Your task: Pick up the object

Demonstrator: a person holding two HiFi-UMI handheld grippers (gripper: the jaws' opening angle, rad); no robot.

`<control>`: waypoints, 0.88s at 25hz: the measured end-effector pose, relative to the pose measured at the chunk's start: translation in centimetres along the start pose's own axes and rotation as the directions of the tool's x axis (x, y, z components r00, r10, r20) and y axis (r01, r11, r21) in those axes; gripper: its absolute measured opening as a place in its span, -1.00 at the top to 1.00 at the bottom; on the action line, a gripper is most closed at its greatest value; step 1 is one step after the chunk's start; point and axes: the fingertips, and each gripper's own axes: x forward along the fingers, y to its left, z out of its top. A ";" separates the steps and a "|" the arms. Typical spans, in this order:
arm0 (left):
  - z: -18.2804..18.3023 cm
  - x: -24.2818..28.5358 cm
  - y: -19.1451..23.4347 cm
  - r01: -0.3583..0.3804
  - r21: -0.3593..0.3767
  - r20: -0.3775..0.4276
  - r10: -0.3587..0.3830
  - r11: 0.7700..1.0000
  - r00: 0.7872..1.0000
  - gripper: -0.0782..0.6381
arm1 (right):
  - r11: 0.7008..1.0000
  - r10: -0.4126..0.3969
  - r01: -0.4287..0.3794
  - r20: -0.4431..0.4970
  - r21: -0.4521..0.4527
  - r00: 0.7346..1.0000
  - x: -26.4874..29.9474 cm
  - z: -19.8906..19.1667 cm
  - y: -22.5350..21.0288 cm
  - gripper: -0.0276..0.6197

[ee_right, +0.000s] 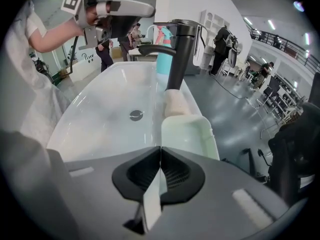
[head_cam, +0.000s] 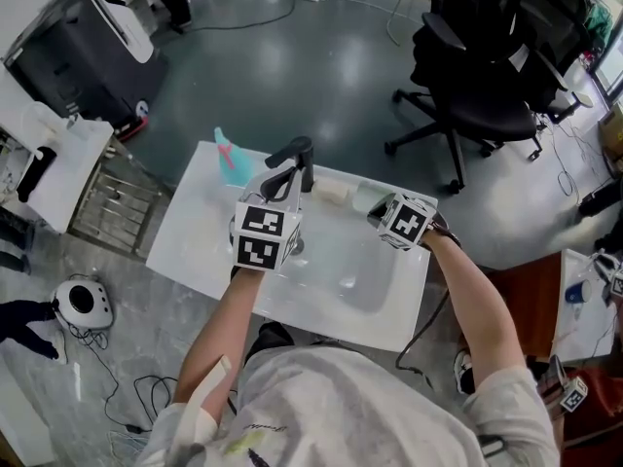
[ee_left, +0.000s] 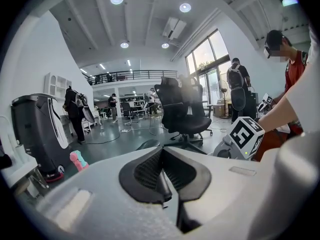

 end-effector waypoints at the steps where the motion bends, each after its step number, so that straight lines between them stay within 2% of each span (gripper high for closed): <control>1: 0.1 -0.1 0.1 -0.002 0.001 0.001 0.002 1.000 1.000 0.79 | 1.000 -0.002 0.002 0.011 -0.001 1.000 -0.2 0.3 -0.1 0.89; 13: 1.3 -1.0 1.5 -0.005 0.016 0.023 0.005 1.000 1.000 0.79 | 0.997 -0.075 0.075 0.099 0.007 0.992 -3.5 4.2 -1.3 0.88; 22: 1.9 -1.8 3.8 -0.013 0.023 0.039 0.012 1.000 0.999 0.79 | 0.986 -0.163 0.154 0.216 0.060 0.963 -7.0 9.7 -2.8 0.89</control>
